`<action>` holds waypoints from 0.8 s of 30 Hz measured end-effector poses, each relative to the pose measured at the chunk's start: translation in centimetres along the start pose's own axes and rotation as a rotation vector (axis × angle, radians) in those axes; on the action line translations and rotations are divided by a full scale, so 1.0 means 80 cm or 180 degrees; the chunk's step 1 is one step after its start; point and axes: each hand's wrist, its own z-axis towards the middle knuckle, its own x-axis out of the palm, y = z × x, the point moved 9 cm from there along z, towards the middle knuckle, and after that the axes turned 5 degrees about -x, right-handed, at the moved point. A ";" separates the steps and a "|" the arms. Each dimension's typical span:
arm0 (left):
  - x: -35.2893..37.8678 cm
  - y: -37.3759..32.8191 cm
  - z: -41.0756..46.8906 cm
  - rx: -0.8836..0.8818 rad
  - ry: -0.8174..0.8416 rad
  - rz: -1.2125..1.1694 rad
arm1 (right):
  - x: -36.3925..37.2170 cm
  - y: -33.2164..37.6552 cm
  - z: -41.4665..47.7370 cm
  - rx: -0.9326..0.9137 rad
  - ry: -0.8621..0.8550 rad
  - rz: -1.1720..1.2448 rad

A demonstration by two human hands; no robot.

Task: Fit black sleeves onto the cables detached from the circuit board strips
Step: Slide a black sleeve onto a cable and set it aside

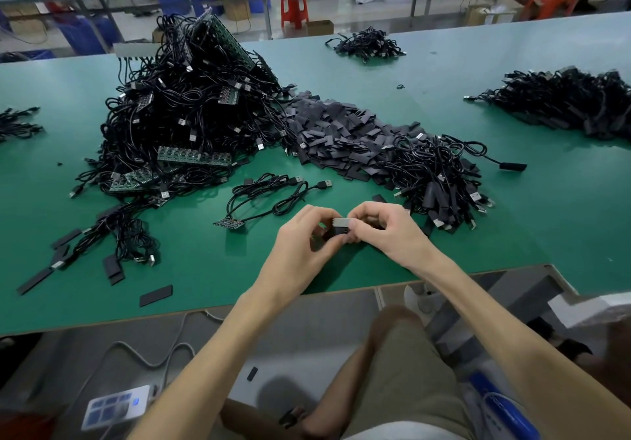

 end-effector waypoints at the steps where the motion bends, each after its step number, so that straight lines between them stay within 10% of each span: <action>1: -0.001 -0.005 -0.001 0.0088 -0.0065 0.0123 | -0.001 0.000 0.000 0.0001 -0.0016 0.0008; 12: -0.017 -0.008 -0.001 0.0157 -0.0501 0.0525 | -0.006 0.000 0.001 -0.0079 -0.0153 0.0174; 24: -0.002 0.032 0.002 -0.0567 0.0029 -0.0741 | -0.014 -0.004 0.001 -0.0165 -0.0328 0.0060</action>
